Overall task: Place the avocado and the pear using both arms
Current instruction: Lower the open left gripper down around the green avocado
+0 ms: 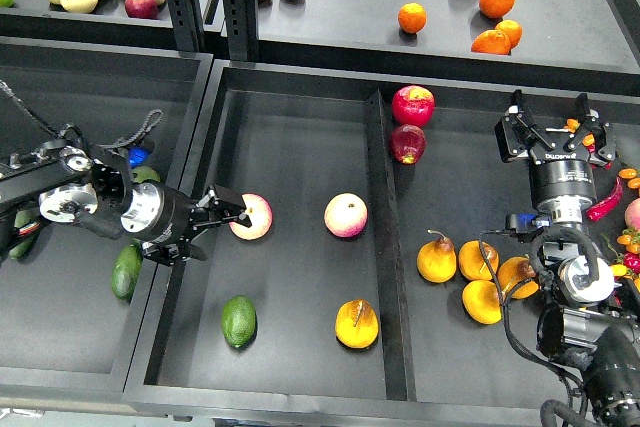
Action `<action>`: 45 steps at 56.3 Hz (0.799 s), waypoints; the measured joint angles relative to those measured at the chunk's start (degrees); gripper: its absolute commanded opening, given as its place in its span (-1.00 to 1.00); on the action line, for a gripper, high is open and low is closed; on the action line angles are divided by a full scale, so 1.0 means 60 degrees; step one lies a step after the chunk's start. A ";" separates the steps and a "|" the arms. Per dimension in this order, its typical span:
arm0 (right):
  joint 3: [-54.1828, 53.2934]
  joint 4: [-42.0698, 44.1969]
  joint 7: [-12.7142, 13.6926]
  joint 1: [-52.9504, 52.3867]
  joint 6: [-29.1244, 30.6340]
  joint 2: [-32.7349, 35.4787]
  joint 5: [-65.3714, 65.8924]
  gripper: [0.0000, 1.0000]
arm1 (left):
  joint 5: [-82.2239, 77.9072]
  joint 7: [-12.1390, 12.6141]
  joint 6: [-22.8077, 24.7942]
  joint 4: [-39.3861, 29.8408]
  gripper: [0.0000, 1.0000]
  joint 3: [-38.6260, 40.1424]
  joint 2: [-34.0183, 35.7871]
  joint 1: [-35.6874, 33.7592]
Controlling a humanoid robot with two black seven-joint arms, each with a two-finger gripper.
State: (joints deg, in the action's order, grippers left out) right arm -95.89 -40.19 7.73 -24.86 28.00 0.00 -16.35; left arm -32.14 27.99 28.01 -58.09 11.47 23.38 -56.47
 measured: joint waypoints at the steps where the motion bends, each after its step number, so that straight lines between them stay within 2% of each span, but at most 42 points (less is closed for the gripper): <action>1: 0.0000 0.0013 -0.0001 -0.0007 0.0000 0.0000 0.0000 0.99 | 0.0000 0.0000 -0.0001 0.0000 0.97 -0.0040 -0.0013 0.0000; 19: -0.0015 0.0121 -0.0001 -0.0110 0.0000 0.0171 0.0000 0.99 | -0.0496 0.0000 -0.0002 0.0285 0.97 -0.0413 -0.0367 0.0405; 45: -0.0016 0.0017 -0.0005 -0.0134 0.0000 0.0189 -0.0015 0.99 | -0.1267 0.0000 -0.0002 0.1393 0.98 -0.0319 -0.1328 0.0919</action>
State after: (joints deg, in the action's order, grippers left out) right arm -95.98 -40.09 7.70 -25.67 28.00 1.13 -16.43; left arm -39.74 27.99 28.00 -49.73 9.56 15.42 -50.95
